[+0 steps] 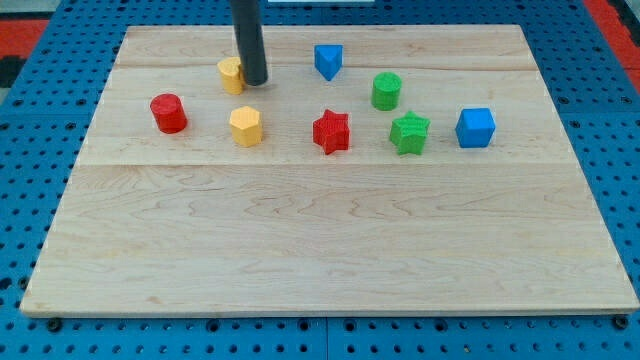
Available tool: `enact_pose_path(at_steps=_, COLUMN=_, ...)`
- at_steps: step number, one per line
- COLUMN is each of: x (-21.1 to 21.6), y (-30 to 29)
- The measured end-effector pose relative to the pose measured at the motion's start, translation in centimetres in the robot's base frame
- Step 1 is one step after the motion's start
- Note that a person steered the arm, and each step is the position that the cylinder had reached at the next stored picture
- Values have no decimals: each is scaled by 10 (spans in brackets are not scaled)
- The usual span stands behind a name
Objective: Move the green circle above the green star
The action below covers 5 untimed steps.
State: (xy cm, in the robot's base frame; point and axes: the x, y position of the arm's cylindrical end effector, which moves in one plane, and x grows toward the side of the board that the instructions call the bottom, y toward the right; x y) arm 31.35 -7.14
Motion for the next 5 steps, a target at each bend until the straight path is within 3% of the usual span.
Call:
enact_pose_path(at_steps=1, x=32, y=44)
enact_pose_path(at_steps=5, x=30, y=143)
